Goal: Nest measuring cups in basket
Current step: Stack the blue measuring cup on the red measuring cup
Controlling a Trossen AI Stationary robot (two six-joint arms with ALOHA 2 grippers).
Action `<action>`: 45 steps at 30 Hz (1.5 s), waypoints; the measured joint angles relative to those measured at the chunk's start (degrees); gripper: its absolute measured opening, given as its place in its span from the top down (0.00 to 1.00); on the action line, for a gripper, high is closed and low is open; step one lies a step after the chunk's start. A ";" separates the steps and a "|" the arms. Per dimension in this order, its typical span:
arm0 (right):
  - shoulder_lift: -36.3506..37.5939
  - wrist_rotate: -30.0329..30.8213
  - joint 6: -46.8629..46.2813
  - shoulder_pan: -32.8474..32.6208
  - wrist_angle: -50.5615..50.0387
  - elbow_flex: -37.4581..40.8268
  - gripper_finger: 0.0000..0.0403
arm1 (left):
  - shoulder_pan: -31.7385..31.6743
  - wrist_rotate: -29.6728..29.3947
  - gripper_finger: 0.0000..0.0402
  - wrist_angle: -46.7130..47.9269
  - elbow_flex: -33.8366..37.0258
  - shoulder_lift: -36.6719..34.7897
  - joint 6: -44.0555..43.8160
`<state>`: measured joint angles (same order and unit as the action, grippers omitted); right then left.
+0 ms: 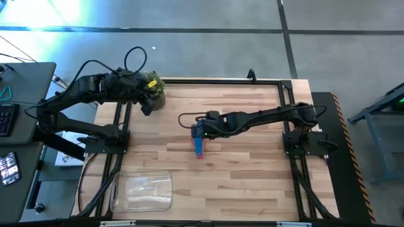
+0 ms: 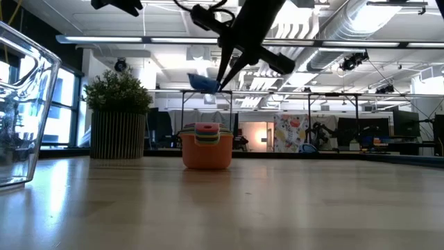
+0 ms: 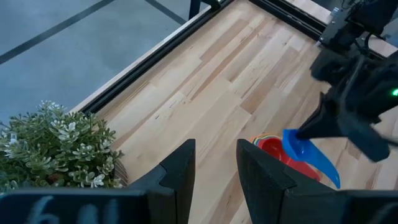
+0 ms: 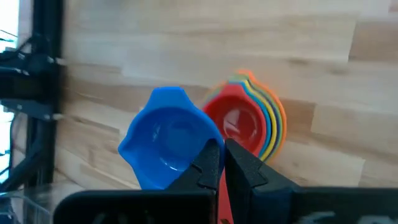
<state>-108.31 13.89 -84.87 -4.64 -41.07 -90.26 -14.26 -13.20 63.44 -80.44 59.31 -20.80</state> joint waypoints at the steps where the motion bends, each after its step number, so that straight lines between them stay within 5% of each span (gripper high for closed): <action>1: -0.57 -0.56 -0.20 -0.03 -0.19 0.00 1.00 | 0.00 0.11 0.74 0.01 0.00 0.00 0.00; 37: -6.36 -5.33 -0.31 2.14 0.01 0.00 1.00 | -0.01 0.62 0.74 3.01 0.00 0.00 1.51; 45: -6.36 -5.00 -0.36 2.14 0.03 0.00 0.90 | 0.00 0.62 0.74 2.99 0.00 0.00 1.57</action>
<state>-114.67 8.88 -85.23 -2.50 -41.04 -90.26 -14.26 -12.58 66.43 -80.44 59.31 -19.23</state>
